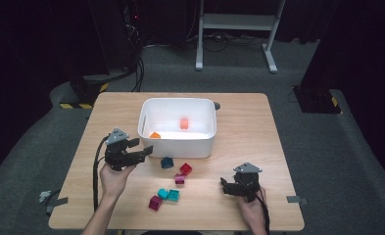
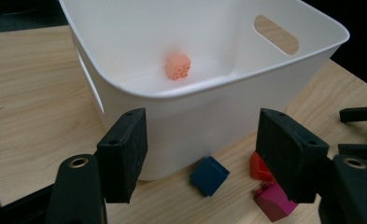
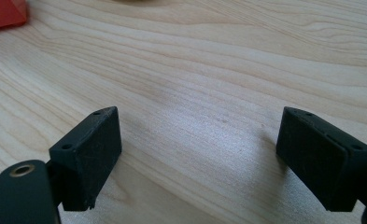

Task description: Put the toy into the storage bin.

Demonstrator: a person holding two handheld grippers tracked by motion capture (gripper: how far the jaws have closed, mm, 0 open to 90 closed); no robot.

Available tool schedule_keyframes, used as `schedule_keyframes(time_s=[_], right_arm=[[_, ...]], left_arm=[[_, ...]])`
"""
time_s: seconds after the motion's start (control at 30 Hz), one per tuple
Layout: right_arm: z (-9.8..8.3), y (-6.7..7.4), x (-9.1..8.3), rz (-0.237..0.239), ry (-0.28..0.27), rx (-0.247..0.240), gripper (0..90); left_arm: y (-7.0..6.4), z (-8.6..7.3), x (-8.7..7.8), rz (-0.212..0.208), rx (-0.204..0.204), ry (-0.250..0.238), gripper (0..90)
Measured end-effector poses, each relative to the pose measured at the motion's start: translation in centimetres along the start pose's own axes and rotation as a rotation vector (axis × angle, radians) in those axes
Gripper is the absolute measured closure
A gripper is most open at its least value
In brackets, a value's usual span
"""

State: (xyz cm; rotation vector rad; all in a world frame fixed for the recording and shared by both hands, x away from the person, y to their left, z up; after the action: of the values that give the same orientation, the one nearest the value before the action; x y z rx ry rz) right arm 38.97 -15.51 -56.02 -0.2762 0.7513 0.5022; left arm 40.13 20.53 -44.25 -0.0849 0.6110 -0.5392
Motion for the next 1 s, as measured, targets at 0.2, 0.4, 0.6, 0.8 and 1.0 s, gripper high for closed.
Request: schedule_keyframes(time_s=[0.2,0.4,0.6,0.8,1.0], right_arm=[[0.0,0.0,0.0,0.000,0.000,0.000,13.8],[0.0,0.0,0.0,0.000,0.000,0.000,13.8],[0.0,0.0,0.0,0.000,0.000,0.000,13.8],[0.0,0.0,0.0,0.000,0.000,0.000,13.8],[0.0,0.0,0.0,0.000,0.000,0.000,13.8]], left_arm=[[-0.2,-2.0,1.4,-0.016,-0.027,0.028,33.6],[-0.6,-3.9,3.5,0.013,-0.002,0.081,33.7],[-0.9,-4.8,5.0,0.010,-0.004,0.104,32.3],[-1.0,-5.5,6.6,0.007,-0.008,0.143,30.6],[-0.9,-6.0,8.0,0.013,-0.014,0.173,31.8]])
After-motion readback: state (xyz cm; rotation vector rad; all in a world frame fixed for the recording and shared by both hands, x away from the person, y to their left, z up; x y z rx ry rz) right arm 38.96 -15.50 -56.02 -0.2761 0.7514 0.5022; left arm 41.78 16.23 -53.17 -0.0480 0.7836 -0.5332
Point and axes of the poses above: each handheld gripper's, and its own axes: x roughly forward along the jaws, z roughly out of its top, y roughly to its left, the point moved 5 cm from there along x, roughly forward along the jaws, and after that the axes turned 4 degrees about -x, right-handed, at the moved point
